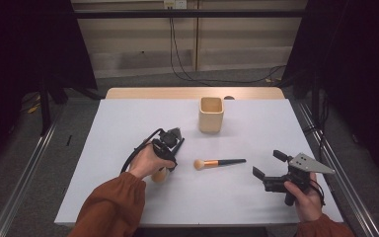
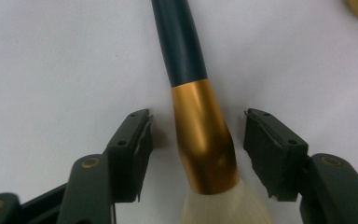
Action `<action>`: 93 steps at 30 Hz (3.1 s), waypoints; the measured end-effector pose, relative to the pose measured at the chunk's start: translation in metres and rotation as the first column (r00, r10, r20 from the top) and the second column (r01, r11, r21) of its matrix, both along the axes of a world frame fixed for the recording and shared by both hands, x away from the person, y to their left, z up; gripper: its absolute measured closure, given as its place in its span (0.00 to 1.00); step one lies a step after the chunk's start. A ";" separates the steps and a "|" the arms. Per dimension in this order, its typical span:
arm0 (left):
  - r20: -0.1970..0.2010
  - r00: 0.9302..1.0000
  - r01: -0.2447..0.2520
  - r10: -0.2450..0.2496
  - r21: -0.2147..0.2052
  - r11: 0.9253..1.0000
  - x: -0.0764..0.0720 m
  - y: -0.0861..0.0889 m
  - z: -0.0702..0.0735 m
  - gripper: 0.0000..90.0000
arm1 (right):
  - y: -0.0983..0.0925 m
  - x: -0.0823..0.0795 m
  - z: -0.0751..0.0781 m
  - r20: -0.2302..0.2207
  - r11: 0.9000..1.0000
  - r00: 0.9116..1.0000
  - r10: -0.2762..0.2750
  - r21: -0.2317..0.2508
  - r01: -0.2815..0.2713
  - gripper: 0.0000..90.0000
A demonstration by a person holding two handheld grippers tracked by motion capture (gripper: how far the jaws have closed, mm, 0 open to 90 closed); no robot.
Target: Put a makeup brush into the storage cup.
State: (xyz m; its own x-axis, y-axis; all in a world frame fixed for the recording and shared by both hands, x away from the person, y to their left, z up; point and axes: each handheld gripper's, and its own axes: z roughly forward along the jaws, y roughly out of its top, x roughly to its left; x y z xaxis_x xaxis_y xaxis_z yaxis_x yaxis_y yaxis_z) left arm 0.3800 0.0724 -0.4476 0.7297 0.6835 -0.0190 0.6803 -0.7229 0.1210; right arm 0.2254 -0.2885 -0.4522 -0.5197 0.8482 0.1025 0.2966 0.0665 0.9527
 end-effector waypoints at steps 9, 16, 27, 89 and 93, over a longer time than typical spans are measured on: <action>-0.042 0.998 -0.049 0.050 0.016 0.999 0.006 -0.003 0.000 0.58 | 0.000 0.000 0.000 -0.001 1.000 1.000 0.000 0.003 0.000 0.00; -0.049 0.997 -0.053 0.055 0.035 0.998 0.009 -0.004 0.001 0.66 | 0.001 0.000 0.000 0.000 1.000 1.000 0.003 -0.006 -0.003 0.00; -0.053 0.998 -0.034 0.035 0.007 0.999 0.009 0.000 0.002 0.74 | 0.001 0.000 0.000 -0.004 1.000 1.000 0.002 0.001 -0.002 0.00; 0.388 0.893 0.044 0.229 -0.582 0.812 -0.010 0.098 0.045 0.74 | 0.000 0.001 -0.001 -0.002 1.000 1.000 -0.003 -0.004 0.003 0.00; 0.403 0.874 0.051 0.271 -0.630 0.775 -0.013 0.104 0.049 0.74 | 0.000 0.001 -0.001 -0.004 1.000 1.000 -0.008 0.002 0.008 0.00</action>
State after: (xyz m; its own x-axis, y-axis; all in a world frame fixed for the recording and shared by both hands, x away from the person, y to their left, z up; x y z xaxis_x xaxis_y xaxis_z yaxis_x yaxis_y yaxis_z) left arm 0.3672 0.1766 -0.3989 0.6816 0.7164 -0.1492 0.4995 -0.3064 0.8103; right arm 0.2263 -0.2883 -0.4527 -0.5122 0.8523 0.1063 0.3010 0.0622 0.9516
